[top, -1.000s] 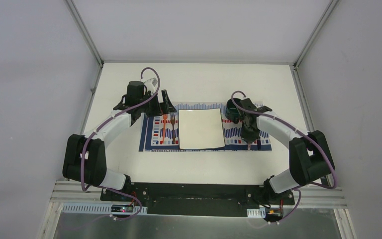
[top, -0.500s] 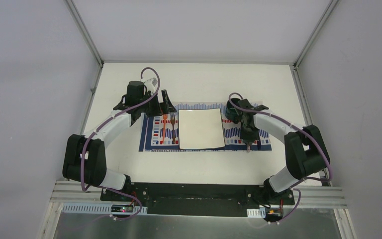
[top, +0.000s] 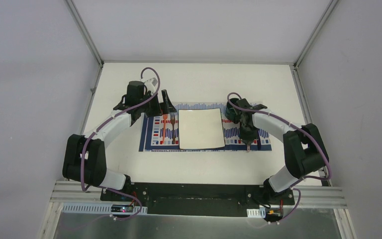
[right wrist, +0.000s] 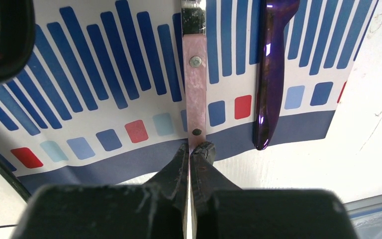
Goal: Set the dinner table for one person
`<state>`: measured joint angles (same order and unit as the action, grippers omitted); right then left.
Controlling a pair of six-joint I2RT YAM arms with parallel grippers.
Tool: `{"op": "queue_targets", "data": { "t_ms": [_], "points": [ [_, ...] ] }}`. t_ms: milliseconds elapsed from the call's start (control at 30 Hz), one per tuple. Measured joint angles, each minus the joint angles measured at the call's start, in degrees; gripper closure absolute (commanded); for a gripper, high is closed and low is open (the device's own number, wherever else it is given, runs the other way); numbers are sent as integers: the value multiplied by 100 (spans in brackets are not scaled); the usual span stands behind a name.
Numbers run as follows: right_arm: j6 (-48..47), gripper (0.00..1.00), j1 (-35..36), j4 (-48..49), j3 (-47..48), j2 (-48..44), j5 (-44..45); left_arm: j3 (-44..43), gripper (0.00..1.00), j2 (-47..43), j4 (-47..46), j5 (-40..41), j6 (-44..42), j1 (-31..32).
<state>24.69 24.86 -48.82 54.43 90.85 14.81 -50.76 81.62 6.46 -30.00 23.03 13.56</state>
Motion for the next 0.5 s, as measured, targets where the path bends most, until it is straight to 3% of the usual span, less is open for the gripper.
{"op": "queue_targets", "data": {
  "t_ms": [500],
  "points": [
    [-52, 100, 0, -55, 234, 256, 188, 0, 1, 0, 0, 0, 0, 0]
  ]
}}
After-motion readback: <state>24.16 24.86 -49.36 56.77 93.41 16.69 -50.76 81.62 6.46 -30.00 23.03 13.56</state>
